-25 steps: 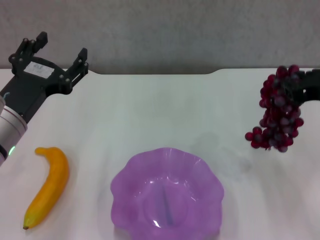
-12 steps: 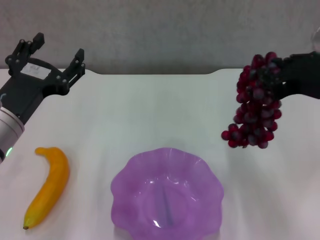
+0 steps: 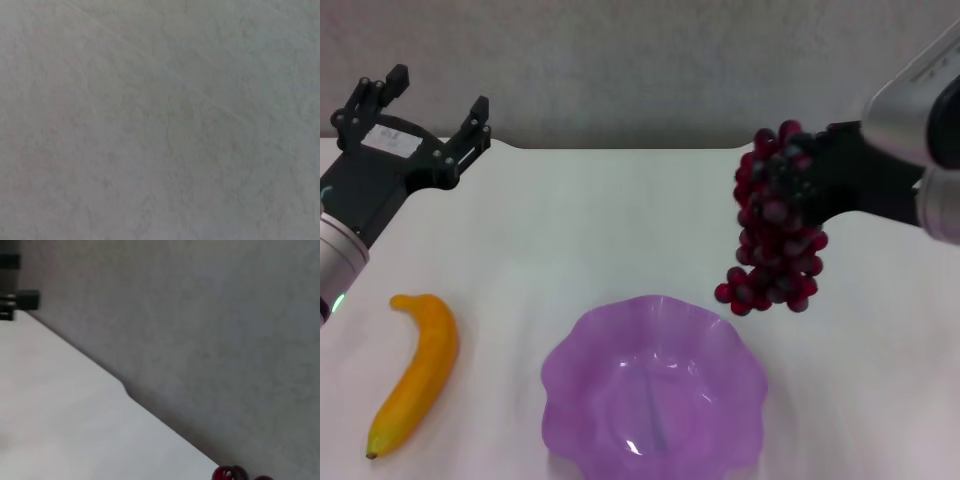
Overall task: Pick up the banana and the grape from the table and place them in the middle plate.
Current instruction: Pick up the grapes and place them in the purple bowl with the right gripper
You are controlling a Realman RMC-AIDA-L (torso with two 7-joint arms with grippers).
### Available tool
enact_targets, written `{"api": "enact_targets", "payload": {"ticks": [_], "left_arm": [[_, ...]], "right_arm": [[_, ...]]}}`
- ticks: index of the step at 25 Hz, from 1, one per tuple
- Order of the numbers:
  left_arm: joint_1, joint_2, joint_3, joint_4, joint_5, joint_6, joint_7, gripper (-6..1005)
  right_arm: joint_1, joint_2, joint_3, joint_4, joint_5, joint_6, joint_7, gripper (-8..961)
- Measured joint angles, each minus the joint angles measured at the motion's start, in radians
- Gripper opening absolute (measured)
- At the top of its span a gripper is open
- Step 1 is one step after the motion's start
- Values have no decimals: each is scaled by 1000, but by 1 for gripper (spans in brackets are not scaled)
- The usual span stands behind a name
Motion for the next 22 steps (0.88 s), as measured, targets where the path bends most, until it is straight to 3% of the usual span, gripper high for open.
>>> {"api": "enact_targets", "payload": {"ticks": [13,22], "left_arm": [[0,0,1,4,0,15,0,841],[0,-6,1,11,0,37,0,841]], "right_arm": [[63,0,-128,27,2,6,-29,281],[131,2,-188,135,11,10,-22,280]]}}
